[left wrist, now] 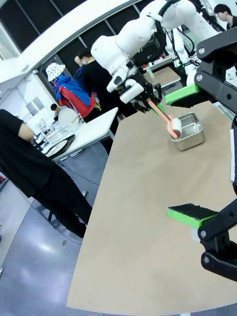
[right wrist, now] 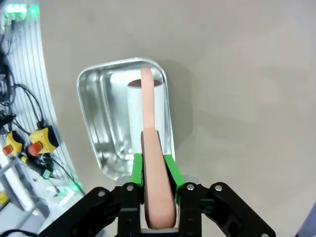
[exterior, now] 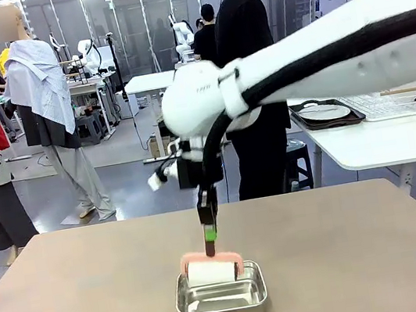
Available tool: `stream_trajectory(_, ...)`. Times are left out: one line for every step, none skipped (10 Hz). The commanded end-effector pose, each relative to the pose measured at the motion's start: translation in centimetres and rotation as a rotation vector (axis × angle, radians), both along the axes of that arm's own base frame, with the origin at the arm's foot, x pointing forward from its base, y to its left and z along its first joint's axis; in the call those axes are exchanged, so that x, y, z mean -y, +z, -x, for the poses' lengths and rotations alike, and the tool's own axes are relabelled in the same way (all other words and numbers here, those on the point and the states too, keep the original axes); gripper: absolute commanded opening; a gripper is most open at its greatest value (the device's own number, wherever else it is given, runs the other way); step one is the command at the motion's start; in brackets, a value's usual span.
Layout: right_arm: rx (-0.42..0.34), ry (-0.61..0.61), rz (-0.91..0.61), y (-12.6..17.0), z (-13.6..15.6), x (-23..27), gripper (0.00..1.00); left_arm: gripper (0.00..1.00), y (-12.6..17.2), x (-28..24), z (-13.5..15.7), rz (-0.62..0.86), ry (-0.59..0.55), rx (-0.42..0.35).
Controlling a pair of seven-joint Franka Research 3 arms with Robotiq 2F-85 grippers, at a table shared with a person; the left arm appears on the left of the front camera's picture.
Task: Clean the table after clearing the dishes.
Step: When the right (or left) Handle tray is removed, use the right hand (or left hand) to clean the right (or left) side of the table with the Lint Roller.
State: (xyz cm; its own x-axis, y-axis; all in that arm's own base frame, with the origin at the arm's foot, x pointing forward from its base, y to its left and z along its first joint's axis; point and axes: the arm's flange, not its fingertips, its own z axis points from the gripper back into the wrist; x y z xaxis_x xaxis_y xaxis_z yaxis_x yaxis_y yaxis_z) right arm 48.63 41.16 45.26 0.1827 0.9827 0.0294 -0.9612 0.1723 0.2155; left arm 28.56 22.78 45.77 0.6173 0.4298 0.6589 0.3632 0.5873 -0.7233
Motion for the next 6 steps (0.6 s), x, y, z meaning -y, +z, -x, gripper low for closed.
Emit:
stream_trajectory(0.054,-0.345,-0.02,6.3,2.3,6.8,0.04,1.0,0.1,-0.2,0.1,0.005,-0.005,0.002)
stream_trajectory(0.079,-0.556,-0.054,8.1,3.2,11.2,0.04,1.0,0.1,-0.2,0.1,0.005,-0.005,0.002)
stream_trajectory(0.065,-0.824,-0.081,8.4,4.4,16.3,0.04,1.0,0.1,-0.2,0.1,0.005,-0.005,0.002)
stream_trajectory(0.035,-1.046,-0.123,7.7,5.4,19.9,0.04,1.0,0.1,-0.2,0.1,0.005,-0.005,0.002)
stream_trajectory(-0.01,-1.266,-0.169,6.5,6.3,22.9,0.04,1.0,0.1,-0.2,0.1,0.005,-0.005,0.002)
stream_trajectory(-0.065,-1.467,-0.223,5.1,6.8,25.3,0.04,1.0,0.1,-0.2,0.1,0.005,-0.005,0.002)
